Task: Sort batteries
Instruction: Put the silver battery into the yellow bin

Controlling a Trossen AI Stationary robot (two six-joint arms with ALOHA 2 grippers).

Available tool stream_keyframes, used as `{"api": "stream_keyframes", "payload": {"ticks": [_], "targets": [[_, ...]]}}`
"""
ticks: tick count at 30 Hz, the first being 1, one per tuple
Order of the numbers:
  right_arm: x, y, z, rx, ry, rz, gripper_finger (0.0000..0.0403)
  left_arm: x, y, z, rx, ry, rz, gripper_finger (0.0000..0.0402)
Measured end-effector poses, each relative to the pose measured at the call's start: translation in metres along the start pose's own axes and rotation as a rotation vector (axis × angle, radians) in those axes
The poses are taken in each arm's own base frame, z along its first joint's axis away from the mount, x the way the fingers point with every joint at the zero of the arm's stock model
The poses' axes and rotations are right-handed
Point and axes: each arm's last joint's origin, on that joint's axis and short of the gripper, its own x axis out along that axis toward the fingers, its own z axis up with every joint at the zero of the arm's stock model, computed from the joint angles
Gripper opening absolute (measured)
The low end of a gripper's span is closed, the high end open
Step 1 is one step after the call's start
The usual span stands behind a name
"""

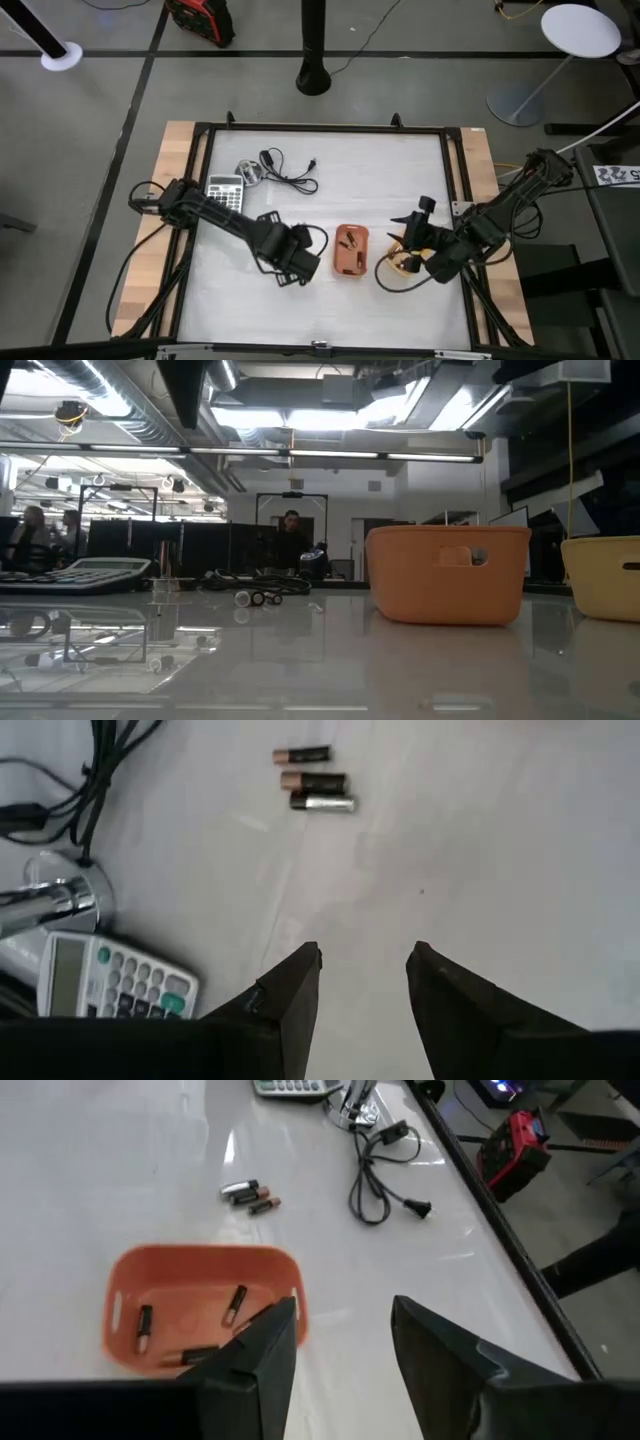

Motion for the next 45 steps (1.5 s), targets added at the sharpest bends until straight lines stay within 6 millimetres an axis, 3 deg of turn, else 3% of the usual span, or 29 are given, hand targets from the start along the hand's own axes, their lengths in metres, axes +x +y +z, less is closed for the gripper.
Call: {"api": "stream_keyframes", "payload": {"ticks": [7, 10, 16, 23, 32, 45], "targets": [[0.02, -0.013, 0.014, -0.044, 0.022, 0.041, 0.0161, -0.015, -0.01, -0.02, -0.079, -0.114, 0.031, 0.0138], [0.028, -0.021, 0.017, -0.08, 0.052, 0.047, 0.0161, -0.011, -0.016, -0.031, -0.189, -0.167, 0.068, 0.0138], [0.039, -0.034, 0.019, -0.161, 0.106, 0.083, 0.0161, 0.021, -0.041, -0.047, -0.448, -0.257, 0.047, 0.0139], [0.047, -0.044, 0.021, -0.145, 0.142, 0.129, 0.0161, 0.062, -0.061, -0.043, -0.639, -0.322, -0.137, 0.014], [0.047, -0.044, 0.021, -0.144, 0.145, 0.135, 0.0161, 0.104, -0.042, -0.036, -0.876, -0.301, -0.091, 0.0141], [0.047, -0.044, 0.021, -0.147, 0.146, 0.135, 0.0161, 0.148, -0.008, -0.009, -0.951, -0.335, -0.073, 0.0141]]}}
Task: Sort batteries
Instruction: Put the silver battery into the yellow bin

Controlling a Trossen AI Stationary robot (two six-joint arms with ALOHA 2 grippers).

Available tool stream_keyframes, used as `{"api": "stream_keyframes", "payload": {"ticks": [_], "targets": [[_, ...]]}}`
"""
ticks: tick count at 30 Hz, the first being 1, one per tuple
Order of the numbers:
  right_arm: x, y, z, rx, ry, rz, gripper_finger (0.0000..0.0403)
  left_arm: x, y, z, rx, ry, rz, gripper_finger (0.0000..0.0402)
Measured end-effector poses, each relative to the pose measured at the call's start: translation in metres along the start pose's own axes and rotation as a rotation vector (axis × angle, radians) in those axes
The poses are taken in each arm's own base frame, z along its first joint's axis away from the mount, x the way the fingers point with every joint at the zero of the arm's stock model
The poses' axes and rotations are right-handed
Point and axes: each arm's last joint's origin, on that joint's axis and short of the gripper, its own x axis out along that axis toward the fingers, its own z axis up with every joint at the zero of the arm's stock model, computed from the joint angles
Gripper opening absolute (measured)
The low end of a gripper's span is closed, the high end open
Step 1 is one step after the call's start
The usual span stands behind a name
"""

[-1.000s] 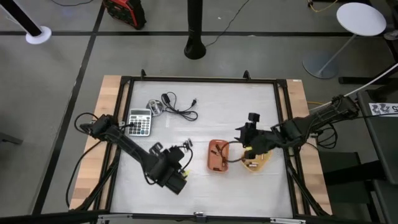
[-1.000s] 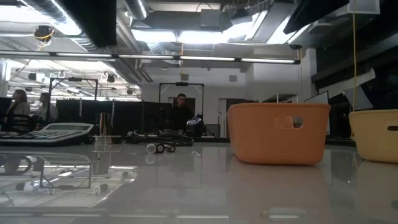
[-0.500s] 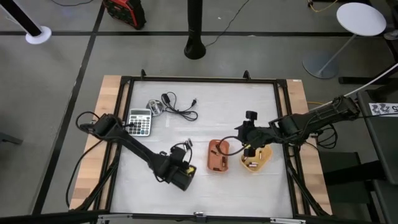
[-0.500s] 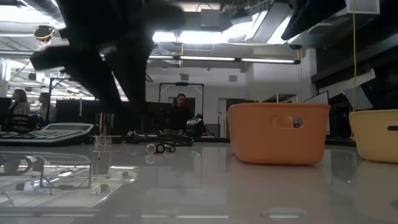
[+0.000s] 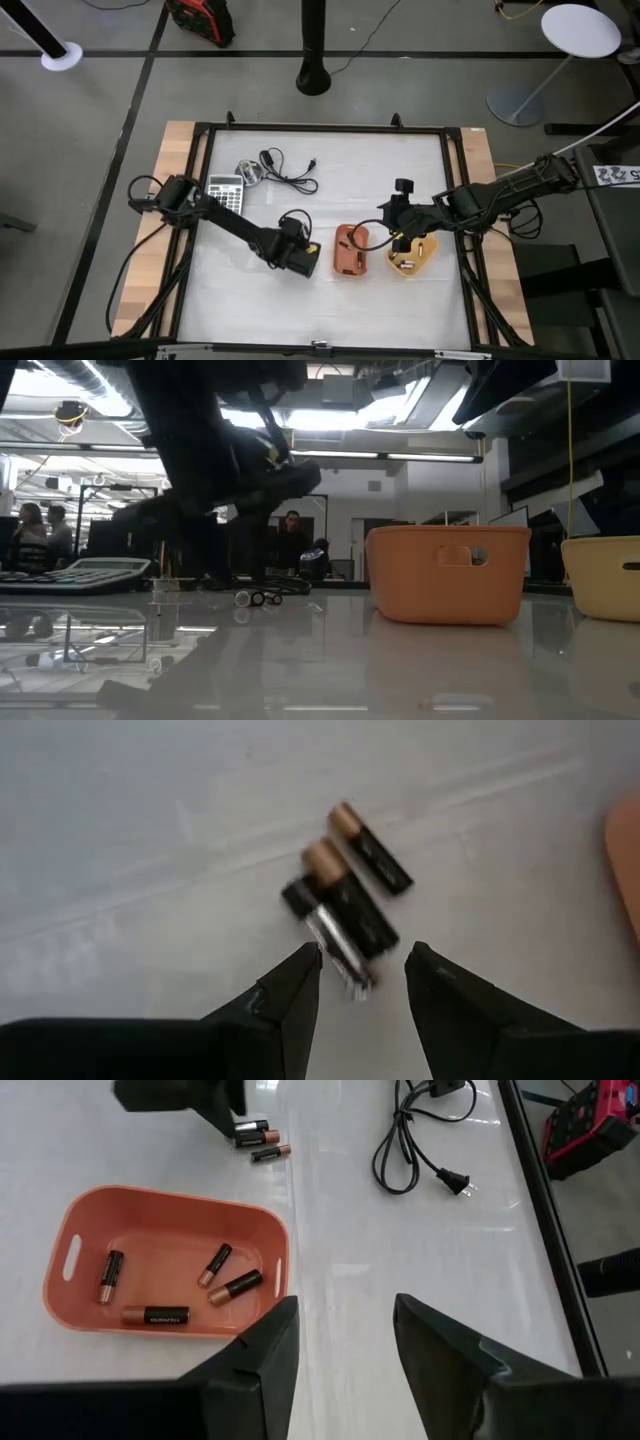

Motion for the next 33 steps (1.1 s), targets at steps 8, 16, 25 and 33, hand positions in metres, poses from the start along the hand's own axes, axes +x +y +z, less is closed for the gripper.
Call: {"api": "stream_keyframes", "payload": {"ticks": [8, 16, 25, 33], "targets": [[0.0, -0.0003, -0.0022, -0.011, 0.022, -0.003, 0.0161, 0.0063, 0.0035, 0.004, 0.002, 0.009, 0.02, 0.0141], [0.0, -0.0004, -0.0027, -0.013, 0.026, -0.004, 0.0161, 0.0058, 0.0039, 0.003, 0.03, 0.026, 0.022, 0.0141], [0.0, -0.0004, -0.0027, -0.015, 0.026, -0.003, 0.0161, 0.0045, 0.0079, 0.0007, 0.04, 0.067, 0.058, 0.0141], [0.0, -0.0004, -0.0027, -0.031, 0.025, -0.003, 0.0161, 0.0042, 0.0094, -0.0007, 0.029, 0.064, 0.071, 0.0141]]}}
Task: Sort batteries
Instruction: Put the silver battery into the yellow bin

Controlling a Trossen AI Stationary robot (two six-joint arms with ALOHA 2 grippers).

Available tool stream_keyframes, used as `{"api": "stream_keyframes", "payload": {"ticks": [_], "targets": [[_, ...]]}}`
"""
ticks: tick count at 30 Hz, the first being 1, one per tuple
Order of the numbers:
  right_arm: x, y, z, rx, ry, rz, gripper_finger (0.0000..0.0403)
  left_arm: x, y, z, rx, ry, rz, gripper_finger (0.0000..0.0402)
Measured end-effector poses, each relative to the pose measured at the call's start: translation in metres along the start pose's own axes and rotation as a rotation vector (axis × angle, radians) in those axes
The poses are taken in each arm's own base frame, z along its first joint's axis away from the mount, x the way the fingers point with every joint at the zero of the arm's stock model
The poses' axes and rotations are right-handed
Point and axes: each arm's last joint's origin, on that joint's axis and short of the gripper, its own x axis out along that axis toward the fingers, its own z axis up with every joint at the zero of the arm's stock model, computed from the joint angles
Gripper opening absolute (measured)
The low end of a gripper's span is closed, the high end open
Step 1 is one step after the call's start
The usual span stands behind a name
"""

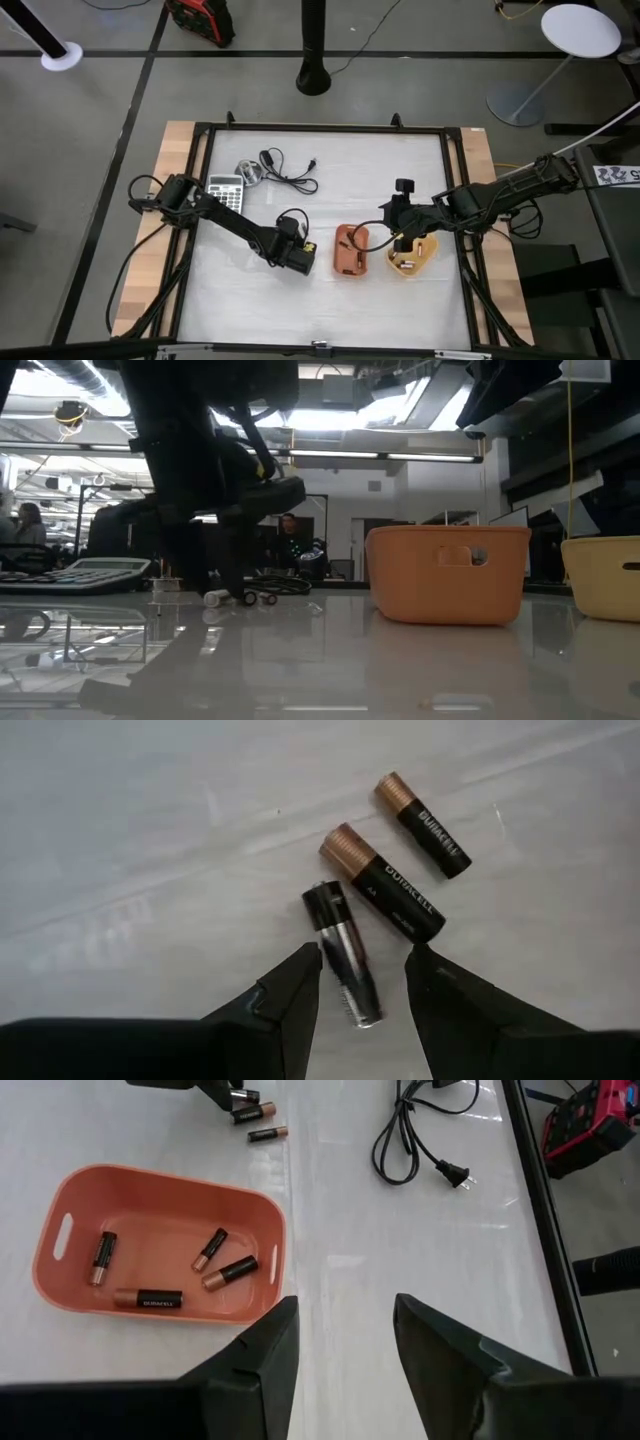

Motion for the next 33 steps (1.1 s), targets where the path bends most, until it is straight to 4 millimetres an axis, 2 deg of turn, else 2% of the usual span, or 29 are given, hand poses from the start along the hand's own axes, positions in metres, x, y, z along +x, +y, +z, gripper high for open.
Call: {"api": "stream_keyframes", "payload": {"ticks": [10, 20, 28, 33], "targets": [[0.0, 0.0, 0.0, 0.0, 0.0, 0.0, 0.0161, 0.011, 0.015, -0.004, 0.027, 0.069, 0.05, 0.0129], [0.0, 0.0, -0.001, -0.006, 0.012, -0.001, 0.0161, 0.008, 0.012, -0.005, 0.118, 0.072, 0.042, 0.0038], [0.0, -0.001, -0.005, -0.026, 0.053, -0.006, 0.0161, 0.002, 0.011, -0.003, 0.119, 0.091, 0.016, 0.0038], [-0.001, -0.001, -0.007, -0.033, 0.066, -0.008, 0.0161, -0.012, 0.011, 0.003, 0.126, 0.117, -0.04, 0.0042]]}}
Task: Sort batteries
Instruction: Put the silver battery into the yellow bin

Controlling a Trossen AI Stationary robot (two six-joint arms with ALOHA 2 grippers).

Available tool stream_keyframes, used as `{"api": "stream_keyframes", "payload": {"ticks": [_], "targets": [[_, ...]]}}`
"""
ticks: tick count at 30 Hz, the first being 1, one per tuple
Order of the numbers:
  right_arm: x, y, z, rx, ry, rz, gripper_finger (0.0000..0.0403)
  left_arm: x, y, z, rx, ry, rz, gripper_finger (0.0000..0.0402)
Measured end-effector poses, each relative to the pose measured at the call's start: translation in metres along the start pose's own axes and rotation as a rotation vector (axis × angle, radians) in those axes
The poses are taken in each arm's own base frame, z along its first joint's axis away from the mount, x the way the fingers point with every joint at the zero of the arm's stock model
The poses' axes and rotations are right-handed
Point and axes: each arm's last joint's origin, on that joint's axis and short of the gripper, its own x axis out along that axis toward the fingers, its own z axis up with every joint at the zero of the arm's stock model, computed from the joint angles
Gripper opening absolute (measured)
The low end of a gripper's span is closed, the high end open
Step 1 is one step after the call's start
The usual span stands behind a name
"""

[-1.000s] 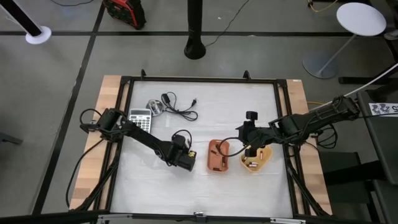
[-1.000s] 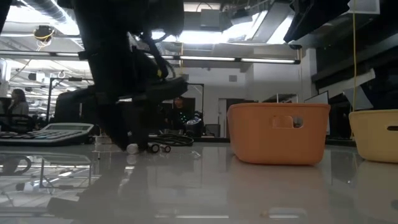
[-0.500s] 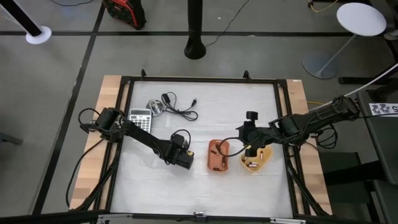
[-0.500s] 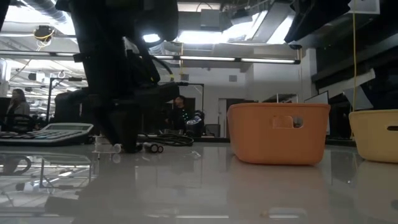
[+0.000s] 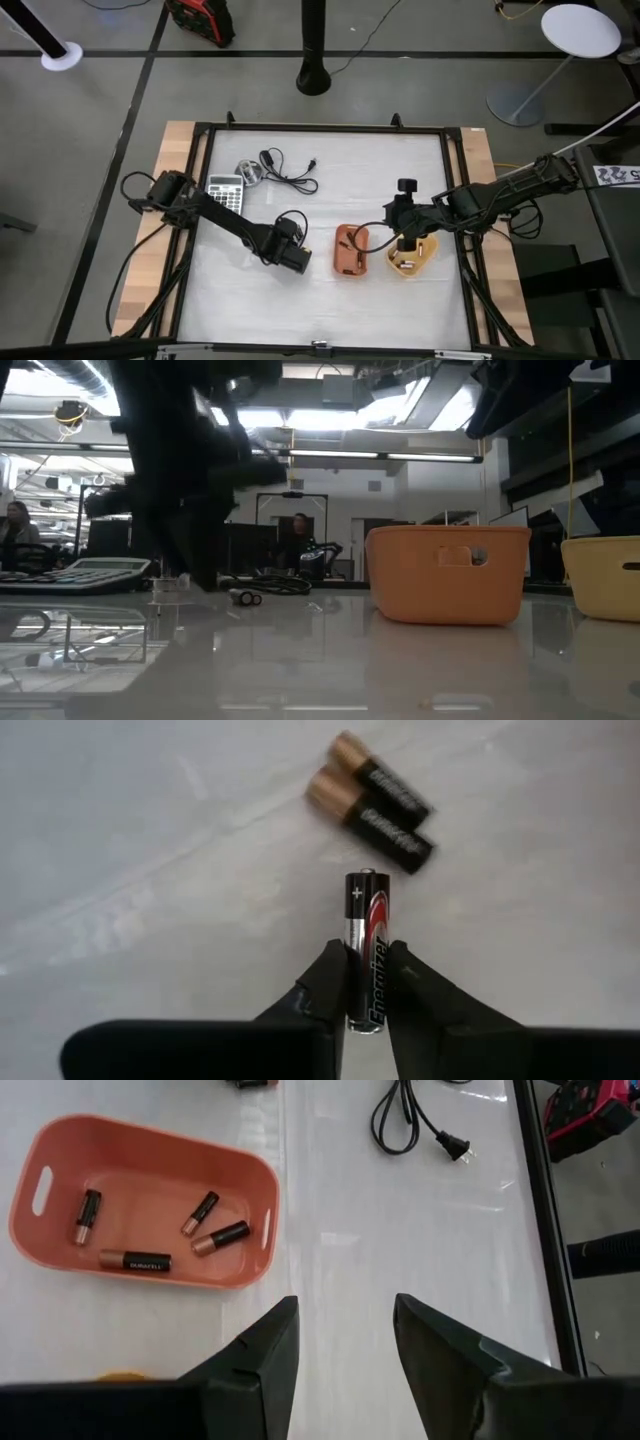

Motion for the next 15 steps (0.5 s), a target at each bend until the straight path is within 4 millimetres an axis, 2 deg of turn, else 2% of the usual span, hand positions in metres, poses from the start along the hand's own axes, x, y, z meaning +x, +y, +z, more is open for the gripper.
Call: {"api": "stream_keyframes", "payload": {"ticks": [9, 15], "targets": [[-0.001, -0.001, -0.004, -0.019, 0.038, -0.005, 0.0161, -0.033, -0.001, 0.01, 0.012, -0.032, -0.145, 0.0042], [-0.003, -0.003, -0.009, -0.033, 0.067, -0.009, 0.0161, -0.05, -0.022, 0.017, 0.054, -0.097, -0.405, 0.0042]]}}
